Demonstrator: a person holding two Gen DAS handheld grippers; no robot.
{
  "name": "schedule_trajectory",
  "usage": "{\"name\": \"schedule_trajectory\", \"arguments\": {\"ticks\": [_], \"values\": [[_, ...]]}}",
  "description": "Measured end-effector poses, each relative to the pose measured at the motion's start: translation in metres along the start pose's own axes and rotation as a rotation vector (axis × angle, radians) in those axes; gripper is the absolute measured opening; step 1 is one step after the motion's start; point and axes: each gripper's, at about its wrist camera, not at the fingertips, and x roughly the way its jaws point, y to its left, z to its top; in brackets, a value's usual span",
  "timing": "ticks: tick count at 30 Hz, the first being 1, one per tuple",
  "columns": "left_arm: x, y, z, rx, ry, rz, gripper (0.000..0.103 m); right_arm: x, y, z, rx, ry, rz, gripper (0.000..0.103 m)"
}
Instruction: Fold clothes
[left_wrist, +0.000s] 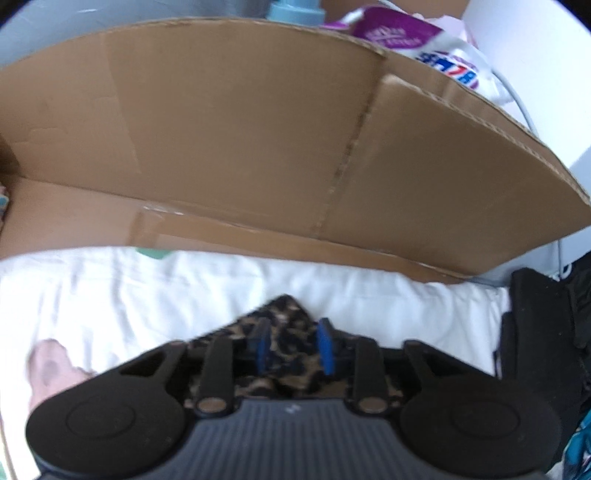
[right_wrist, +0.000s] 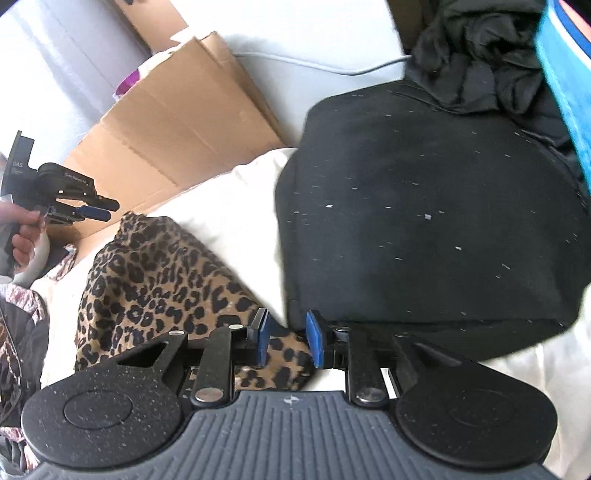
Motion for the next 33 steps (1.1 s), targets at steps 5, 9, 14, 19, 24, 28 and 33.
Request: {"name": "schedule_trajectory", "arguments": {"ticks": [5, 9, 14, 19, 24, 28, 33], "values": [[0.000, 0.014, -0.004, 0.089, 0.007, 0.009, 0.051, 0.005, 0.016, 0.004, -0.025, -0.004, 0.031, 0.028], [0.001, 0.019, -0.010, 0.147, -0.003, -0.003, 0.055, 0.009, 0.029, 0.007, -0.083, 0.007, 0.058, 0.028], [0.009, 0.021, -0.015, 0.196, -0.006, 0.005, 0.062, 0.016, 0.040, 0.011, -0.119, 0.020, 0.078, 0.028], [0.022, 0.018, -0.019, 0.229, -0.008, -0.012, 0.067, 0.027, 0.053, 0.013, -0.164, 0.031, 0.087, 0.028], [0.041, 0.008, -0.024, 0.269, -0.011, 0.004, 0.067, 0.042, 0.064, 0.013, -0.202, 0.055, 0.101, 0.028], [0.053, 0.002, -0.024, 0.269, -0.026, -0.003, 0.059, 0.052, 0.068, 0.010, -0.228, 0.075, 0.095, 0.028], [0.064, -0.004, -0.025, 0.297, -0.035, 0.003, 0.054, 0.060, 0.073, 0.008, -0.256, 0.089, 0.088, 0.028]]}}
